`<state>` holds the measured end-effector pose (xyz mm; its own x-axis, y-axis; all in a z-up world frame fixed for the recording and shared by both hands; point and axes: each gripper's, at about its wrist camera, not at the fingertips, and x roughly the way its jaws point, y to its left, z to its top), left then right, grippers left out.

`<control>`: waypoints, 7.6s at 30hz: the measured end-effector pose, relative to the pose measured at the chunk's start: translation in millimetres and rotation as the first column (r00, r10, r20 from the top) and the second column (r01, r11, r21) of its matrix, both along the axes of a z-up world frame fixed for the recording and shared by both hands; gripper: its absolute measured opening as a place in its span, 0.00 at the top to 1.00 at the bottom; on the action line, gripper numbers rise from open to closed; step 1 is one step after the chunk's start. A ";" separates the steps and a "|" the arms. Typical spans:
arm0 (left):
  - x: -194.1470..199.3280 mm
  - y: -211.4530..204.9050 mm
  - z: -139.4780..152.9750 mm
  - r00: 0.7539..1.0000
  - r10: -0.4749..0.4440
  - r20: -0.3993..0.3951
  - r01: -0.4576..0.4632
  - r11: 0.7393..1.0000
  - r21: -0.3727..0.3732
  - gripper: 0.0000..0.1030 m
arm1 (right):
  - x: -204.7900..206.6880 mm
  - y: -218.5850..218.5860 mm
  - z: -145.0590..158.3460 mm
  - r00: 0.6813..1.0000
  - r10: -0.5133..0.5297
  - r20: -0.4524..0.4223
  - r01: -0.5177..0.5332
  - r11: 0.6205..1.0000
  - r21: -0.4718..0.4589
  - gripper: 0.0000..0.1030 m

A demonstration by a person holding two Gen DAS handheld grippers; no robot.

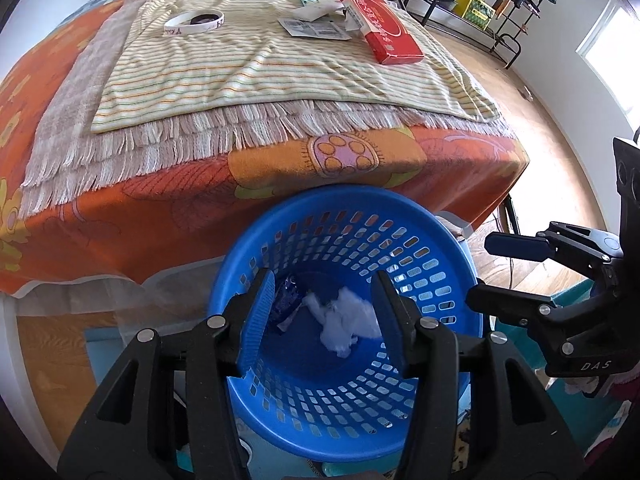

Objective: Collect trash
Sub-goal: 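Move the left tool to the white tape roll while the right tool reaches the red box, then grasp the white tape roll with the left tool while the right tool grasps the red tube, then carry the tape roll and red tube to the blue basket and release both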

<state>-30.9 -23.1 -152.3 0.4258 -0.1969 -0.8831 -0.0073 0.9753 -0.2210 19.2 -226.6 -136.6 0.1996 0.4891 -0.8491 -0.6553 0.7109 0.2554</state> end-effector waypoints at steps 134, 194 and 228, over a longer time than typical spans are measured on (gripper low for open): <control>223.6 155.4 72.8 0.949 0.284 0.136 -0.258 0.949 -0.180 0.96 | 276.3 -9.3 61.4 0.947 -0.297 0.124 0.299 0.954 0.005 0.86; 11.1 18.3 -16.7 0.994 -0.065 -0.089 0.063 0.998 -0.029 0.96 | -10.3 10.1 -8.0 0.981 0.196 -0.009 -0.196 0.980 -0.032 0.86; 13.7 4.0 -34.5 0.985 -0.083 -0.153 0.077 0.996 -0.043 0.64 | -12.9 17.4 -22.6 0.980 0.196 -0.041 -0.198 0.978 -0.064 0.59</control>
